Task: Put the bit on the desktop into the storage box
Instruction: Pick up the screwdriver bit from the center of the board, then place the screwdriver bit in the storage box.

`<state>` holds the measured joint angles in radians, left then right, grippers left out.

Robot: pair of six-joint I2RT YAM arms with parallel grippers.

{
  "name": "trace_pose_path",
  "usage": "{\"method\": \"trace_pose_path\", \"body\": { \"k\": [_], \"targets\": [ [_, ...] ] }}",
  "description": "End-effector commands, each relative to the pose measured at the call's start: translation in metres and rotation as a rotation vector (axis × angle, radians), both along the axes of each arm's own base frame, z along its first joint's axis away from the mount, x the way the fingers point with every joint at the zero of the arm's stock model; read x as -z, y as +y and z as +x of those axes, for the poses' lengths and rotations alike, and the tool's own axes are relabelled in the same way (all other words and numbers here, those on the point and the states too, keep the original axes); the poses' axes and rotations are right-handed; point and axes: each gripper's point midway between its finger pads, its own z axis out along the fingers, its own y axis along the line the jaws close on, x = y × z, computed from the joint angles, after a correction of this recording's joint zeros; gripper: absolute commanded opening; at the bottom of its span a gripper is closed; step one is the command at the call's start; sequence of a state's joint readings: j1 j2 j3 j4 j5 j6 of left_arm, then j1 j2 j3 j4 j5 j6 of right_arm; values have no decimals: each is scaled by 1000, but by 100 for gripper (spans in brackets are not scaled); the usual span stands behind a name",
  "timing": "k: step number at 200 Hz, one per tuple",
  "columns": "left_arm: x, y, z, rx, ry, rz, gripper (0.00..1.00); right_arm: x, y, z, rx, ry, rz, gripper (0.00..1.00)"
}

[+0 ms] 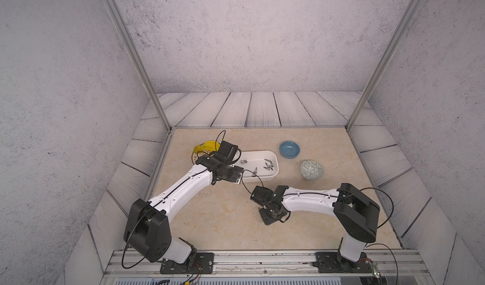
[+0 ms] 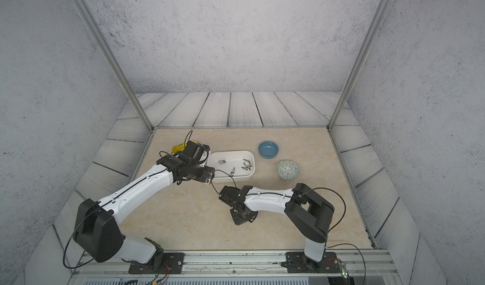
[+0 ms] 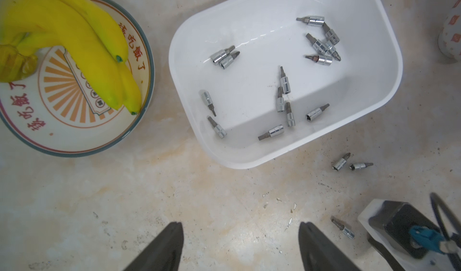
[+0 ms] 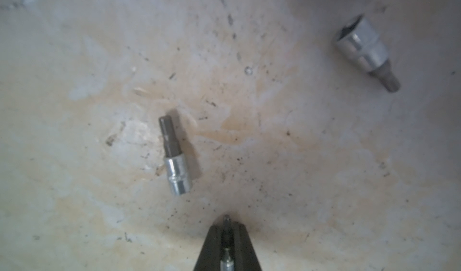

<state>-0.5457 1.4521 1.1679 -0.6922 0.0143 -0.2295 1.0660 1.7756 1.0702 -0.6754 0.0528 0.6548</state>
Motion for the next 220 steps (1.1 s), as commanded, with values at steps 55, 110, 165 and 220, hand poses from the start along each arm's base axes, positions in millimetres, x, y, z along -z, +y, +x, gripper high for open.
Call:
{"method": "trace_pose_path", "body": {
  "k": [55, 110, 165, 220],
  "targets": [
    [35, 10, -63, -13, 136, -27, 78, -63, -21, 50, 15, -24, 67, 0],
    [55, 3, -102, -36, 143, -82, 77, -144, -13, 145, -13, -144, 146, 0],
    [76, -2, -124, -46, 171, -77, 76, -126, 25, 207, -13, -112, 209, 0],
    [77, 0, -127, -39, 173, -65, 76, -55, 36, 216, 2, 11, 173, 0]
  ]
}}
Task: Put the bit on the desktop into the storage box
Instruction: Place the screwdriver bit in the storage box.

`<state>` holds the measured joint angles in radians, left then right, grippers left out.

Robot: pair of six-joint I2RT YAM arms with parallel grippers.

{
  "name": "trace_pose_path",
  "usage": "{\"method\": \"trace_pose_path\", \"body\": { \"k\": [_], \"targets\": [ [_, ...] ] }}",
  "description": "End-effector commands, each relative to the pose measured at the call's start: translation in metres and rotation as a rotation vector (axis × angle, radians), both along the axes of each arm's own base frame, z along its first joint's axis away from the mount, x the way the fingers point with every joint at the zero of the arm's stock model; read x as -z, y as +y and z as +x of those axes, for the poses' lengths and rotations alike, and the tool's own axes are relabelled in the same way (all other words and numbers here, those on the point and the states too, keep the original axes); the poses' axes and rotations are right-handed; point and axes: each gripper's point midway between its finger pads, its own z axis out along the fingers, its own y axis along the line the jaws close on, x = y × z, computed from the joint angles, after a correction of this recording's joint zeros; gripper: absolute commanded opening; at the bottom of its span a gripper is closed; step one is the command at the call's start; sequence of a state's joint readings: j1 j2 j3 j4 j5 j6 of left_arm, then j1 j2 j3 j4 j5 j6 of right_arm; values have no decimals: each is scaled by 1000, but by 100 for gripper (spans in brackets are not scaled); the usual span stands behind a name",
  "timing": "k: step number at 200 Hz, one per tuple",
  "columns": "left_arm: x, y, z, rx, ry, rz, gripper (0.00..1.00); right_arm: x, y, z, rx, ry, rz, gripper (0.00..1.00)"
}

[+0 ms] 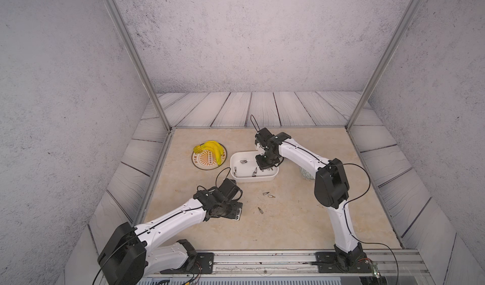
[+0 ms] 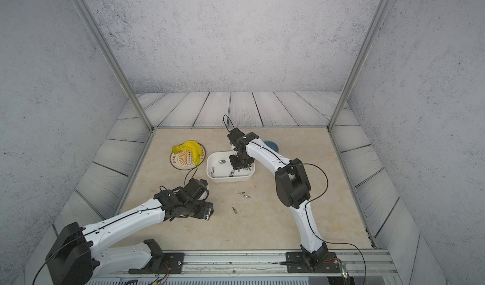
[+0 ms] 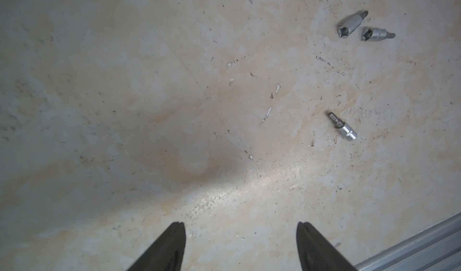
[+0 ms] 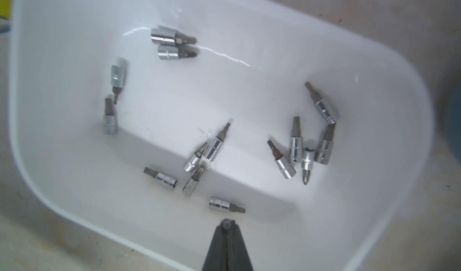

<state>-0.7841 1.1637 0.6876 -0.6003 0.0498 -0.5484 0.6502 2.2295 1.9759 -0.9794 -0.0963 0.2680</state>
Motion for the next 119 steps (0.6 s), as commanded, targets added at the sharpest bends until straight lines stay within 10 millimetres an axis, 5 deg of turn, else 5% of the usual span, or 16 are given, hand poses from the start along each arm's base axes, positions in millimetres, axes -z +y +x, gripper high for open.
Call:
{"method": "trace_pose_path", "body": {
  "k": [1, 76, 119],
  "targets": [
    [-1, 1, 1, -5, -7, 15, 76, 14, 3, -3, -9, 55, 7, 0],
    [5, -16, 8, 26, 10, 50, 74, 54, 3, 5, 0, 97, -32, 0],
    [5, -52, 16, 57, -20, 11, 73, 29, 3, 18, 21, 22, 18, 27]
  ]
}}
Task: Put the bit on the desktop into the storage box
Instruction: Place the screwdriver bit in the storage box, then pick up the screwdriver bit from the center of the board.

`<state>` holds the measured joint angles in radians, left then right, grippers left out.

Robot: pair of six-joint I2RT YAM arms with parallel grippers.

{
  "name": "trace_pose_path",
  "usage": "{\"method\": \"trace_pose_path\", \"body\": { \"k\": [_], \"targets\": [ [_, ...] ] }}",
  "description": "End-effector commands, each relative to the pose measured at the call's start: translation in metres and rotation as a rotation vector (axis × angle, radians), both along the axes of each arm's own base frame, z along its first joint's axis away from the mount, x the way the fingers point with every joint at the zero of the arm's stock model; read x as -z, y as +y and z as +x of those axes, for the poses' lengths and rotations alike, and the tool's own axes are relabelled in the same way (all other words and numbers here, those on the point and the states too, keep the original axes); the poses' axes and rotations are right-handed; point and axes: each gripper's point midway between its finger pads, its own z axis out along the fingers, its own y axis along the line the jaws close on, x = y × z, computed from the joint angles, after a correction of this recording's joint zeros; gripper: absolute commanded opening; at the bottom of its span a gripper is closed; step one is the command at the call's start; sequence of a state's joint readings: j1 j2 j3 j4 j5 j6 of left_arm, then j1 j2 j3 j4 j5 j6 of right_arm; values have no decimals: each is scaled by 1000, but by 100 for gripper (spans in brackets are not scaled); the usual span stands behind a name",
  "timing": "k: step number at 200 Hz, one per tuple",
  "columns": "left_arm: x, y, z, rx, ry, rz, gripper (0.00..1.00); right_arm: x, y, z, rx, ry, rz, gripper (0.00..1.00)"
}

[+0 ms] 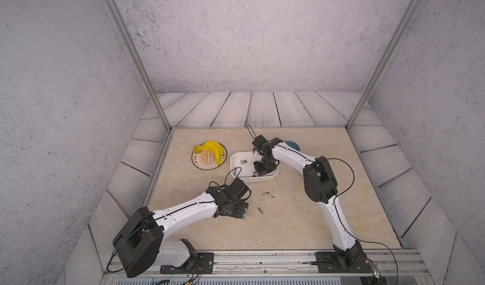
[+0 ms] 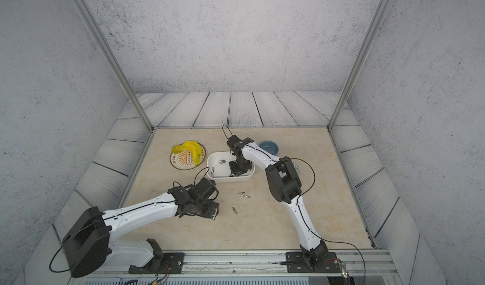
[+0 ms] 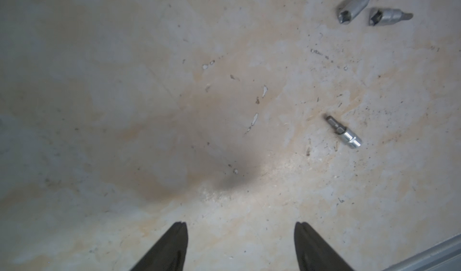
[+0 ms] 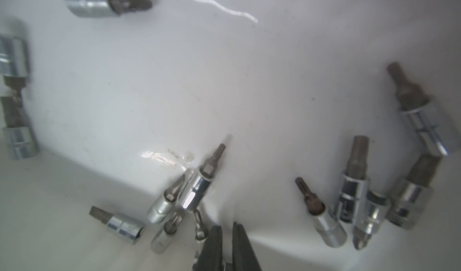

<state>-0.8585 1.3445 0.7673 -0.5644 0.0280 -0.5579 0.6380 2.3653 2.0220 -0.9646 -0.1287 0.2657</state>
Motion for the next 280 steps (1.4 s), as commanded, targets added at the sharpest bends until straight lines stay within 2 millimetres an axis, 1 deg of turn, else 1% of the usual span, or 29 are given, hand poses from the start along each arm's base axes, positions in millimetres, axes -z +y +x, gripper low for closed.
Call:
{"method": "trace_pose_path", "body": {
  "k": [1, 8, 17, 34, 52, 69, 95, 125, 141, 153, 186, 223, 280],
  "targets": [
    [-11, -24, 12, 1, -51, -51, 73, -21, -1, 12, 19, -58, 38, 28],
    [-10, -30, 13, 6, -50, -52, 73, -29, 0, 15, 20, -75, 49, 31],
    [-10, -35, 14, 9, -52, -48, 73, -39, 0, 18, 21, -94, 57, 33],
    [-9, -46, 16, 17, -49, -52, 73, -59, 0, 22, 21, -126, 68, 35],
    [-5, -55, 16, 23, -39, -49, 73, -78, -6, 23, 25, -157, 70, 36],
    [2, -59, 17, 18, -33, -33, 73, -93, -18, 21, 39, -190, 64, 37],
    [11, -68, 20, -2, -8, -31, 73, -110, -39, 9, 61, -225, 63, 37],
    [13, -83, 24, 16, 0, -42, 73, -118, -61, -6, 86, -235, 60, 37],
    [14, -90, 26, 29, -1, -35, 73, -120, -69, -10, 97, -242, 60, 37],
    [18, -91, 27, 35, 8, -19, 73, -124, -73, -13, 105, -249, 65, 37],
    [32, -89, 25, 39, 49, 31, 73, -135, -79, -18, 110, -266, 73, 37],
    [36, -85, 18, 43, 71, 55, 72, -143, -84, -20, 112, -280, 74, 37],
    [49, -77, 3, 57, 117, 105, 70, -148, -89, -27, 116, -288, 78, 37]
  ]
}}
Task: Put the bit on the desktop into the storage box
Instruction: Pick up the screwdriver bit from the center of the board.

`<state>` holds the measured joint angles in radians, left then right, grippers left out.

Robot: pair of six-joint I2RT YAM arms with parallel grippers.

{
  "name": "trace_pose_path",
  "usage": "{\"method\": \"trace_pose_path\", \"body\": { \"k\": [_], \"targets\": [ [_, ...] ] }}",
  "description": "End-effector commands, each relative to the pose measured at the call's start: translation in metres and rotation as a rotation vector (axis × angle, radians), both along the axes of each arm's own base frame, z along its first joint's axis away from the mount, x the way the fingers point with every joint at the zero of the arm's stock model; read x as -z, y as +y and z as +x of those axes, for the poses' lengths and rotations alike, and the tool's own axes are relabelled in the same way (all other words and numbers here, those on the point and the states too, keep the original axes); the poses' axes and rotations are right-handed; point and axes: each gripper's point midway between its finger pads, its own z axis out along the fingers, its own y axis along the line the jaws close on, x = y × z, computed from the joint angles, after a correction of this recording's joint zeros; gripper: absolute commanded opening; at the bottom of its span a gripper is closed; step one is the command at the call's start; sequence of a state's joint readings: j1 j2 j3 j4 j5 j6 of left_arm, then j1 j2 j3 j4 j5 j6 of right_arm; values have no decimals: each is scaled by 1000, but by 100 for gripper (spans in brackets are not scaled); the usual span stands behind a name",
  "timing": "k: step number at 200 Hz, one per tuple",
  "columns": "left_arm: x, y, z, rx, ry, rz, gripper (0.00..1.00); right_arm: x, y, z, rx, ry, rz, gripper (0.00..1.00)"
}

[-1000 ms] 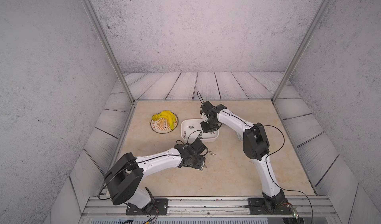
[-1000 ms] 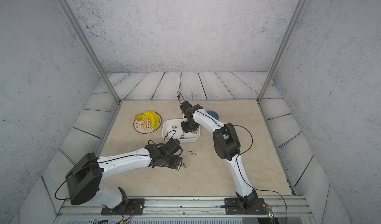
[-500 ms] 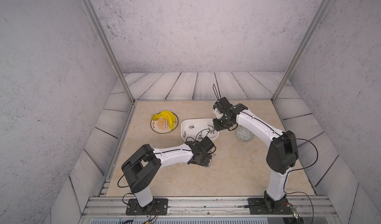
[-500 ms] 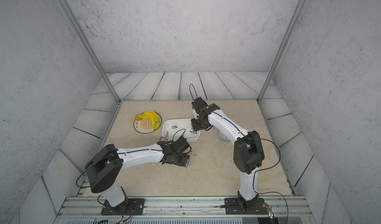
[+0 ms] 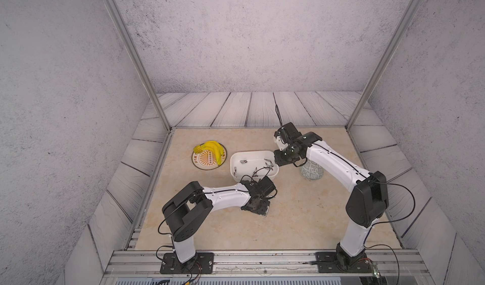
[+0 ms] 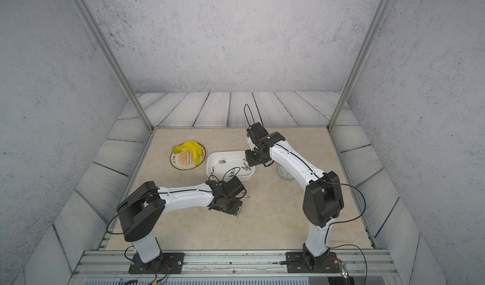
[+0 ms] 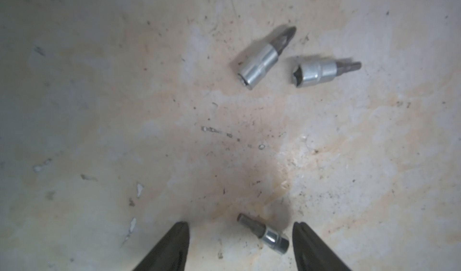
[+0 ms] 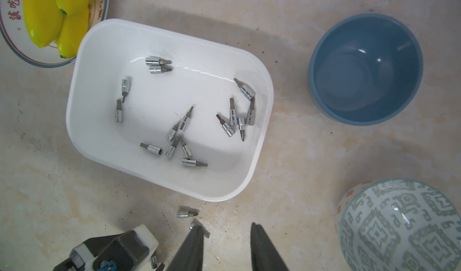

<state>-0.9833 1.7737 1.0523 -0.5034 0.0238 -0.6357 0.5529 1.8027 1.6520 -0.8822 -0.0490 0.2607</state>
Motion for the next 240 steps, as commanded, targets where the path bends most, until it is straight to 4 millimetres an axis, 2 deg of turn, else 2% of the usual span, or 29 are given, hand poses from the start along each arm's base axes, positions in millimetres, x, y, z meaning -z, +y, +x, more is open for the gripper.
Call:
{"method": "trace_pose_path", "body": {
  "k": [1, 27, 60, 99, 125, 166, 190, 213, 240],
  "targets": [
    [10, 9, -13, 8, 51, 52, 70, -7, -10, -6, 14, -15, -12, 37],
    [9, 11, -17, 13, 59, 55, 62, -7, -12, -8, 16, -19, -16, 37],
    [8, 12, -19, 18, 63, 53, 43, -7, -15, -10, 20, -19, -19, 37],
    [12, 13, -19, 23, 70, 64, 34, -10, -22, -19, 27, -24, -19, 37],
    [16, 12, -20, 37, 83, 89, 32, -12, -28, -33, 28, -10, -15, 37],
    [24, 17, -25, 60, 102, 127, 15, -5, -40, -63, 37, 23, 7, 37],
    [24, 18, -26, 66, 101, 134, 2, 9, -45, -81, 36, 53, 27, 37],
    [13, 18, -21, 66, 75, 126, 0, 19, -44, -102, 21, 96, 67, 37],
    [-22, 14, -5, 60, 57, 44, 0, 35, -52, -116, 38, 102, 74, 38]
  ]
}}
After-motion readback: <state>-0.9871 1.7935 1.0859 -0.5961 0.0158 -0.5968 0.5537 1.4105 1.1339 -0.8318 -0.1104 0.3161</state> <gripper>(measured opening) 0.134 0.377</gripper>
